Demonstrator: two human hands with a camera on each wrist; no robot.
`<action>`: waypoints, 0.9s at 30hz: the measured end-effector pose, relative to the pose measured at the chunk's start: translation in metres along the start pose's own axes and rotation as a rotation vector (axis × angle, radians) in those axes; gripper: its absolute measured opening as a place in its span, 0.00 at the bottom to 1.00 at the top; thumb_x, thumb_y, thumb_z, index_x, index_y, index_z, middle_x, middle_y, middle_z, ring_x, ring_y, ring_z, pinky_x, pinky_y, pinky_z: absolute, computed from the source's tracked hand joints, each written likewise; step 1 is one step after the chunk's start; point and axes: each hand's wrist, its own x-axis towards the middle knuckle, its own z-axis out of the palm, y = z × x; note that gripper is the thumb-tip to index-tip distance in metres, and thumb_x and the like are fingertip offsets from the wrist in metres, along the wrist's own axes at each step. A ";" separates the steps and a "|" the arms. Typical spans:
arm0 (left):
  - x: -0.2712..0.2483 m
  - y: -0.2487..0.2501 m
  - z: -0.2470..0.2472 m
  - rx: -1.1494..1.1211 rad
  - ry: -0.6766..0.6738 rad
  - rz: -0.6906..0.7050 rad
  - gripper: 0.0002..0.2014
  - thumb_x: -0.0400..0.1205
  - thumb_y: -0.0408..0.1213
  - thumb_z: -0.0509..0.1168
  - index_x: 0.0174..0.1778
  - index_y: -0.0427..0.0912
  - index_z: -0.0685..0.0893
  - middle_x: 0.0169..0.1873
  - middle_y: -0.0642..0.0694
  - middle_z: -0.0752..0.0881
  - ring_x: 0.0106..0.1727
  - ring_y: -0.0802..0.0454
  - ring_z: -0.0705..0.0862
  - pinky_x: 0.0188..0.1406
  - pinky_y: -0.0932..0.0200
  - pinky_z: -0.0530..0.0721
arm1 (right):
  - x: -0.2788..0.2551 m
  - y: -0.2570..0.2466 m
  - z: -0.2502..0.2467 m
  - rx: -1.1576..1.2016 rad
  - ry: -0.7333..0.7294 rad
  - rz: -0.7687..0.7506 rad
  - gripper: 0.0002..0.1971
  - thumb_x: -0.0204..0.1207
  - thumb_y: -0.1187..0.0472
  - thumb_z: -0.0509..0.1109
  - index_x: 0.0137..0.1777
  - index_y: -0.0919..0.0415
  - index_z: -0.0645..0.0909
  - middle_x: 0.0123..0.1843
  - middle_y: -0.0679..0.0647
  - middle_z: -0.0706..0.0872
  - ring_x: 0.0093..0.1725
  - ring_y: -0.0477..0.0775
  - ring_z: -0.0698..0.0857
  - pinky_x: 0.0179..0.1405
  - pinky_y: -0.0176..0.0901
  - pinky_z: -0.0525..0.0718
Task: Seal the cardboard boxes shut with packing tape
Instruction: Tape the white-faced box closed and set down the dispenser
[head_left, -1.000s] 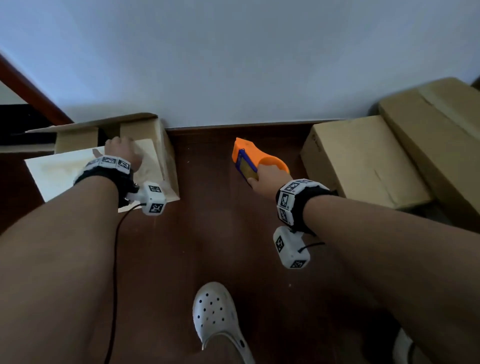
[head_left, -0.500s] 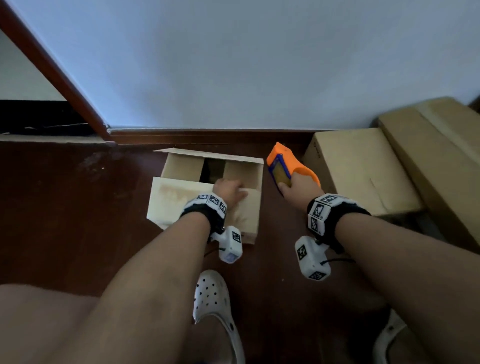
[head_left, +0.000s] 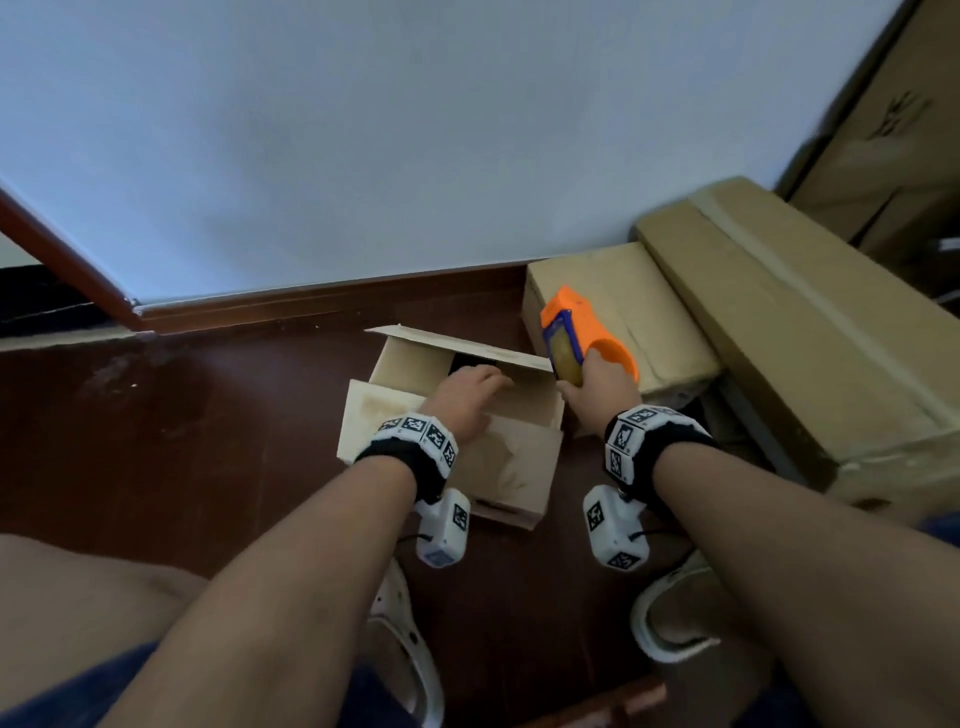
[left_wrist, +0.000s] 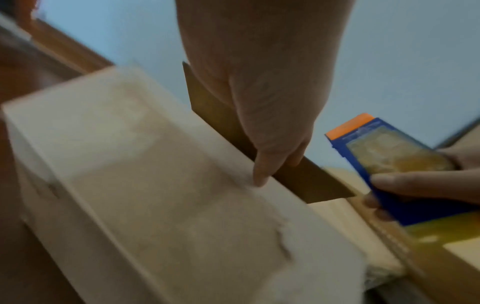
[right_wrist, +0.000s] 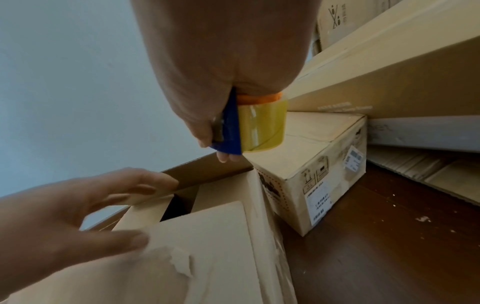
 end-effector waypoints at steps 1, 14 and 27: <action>-0.006 -0.011 -0.001 0.113 0.017 0.024 0.36 0.78 0.35 0.69 0.82 0.50 0.63 0.81 0.47 0.62 0.80 0.44 0.62 0.81 0.49 0.58 | -0.001 0.001 0.000 0.006 0.007 -0.003 0.14 0.81 0.52 0.66 0.54 0.62 0.70 0.53 0.62 0.84 0.56 0.66 0.83 0.54 0.54 0.76; -0.007 -0.066 0.004 0.358 -0.074 -0.220 0.63 0.70 0.56 0.76 0.79 0.62 0.25 0.81 0.52 0.25 0.83 0.41 0.29 0.73 0.33 0.28 | 0.013 0.001 0.028 -0.045 0.211 -0.251 0.17 0.80 0.54 0.66 0.63 0.65 0.73 0.51 0.61 0.85 0.52 0.64 0.83 0.57 0.53 0.73; -0.007 -0.047 0.015 0.539 -0.051 0.110 0.56 0.74 0.30 0.66 0.79 0.67 0.28 0.80 0.57 0.24 0.81 0.39 0.25 0.75 0.27 0.30 | 0.023 0.006 0.028 0.042 0.097 -0.161 0.20 0.81 0.52 0.66 0.64 0.65 0.70 0.52 0.64 0.84 0.50 0.68 0.84 0.38 0.51 0.76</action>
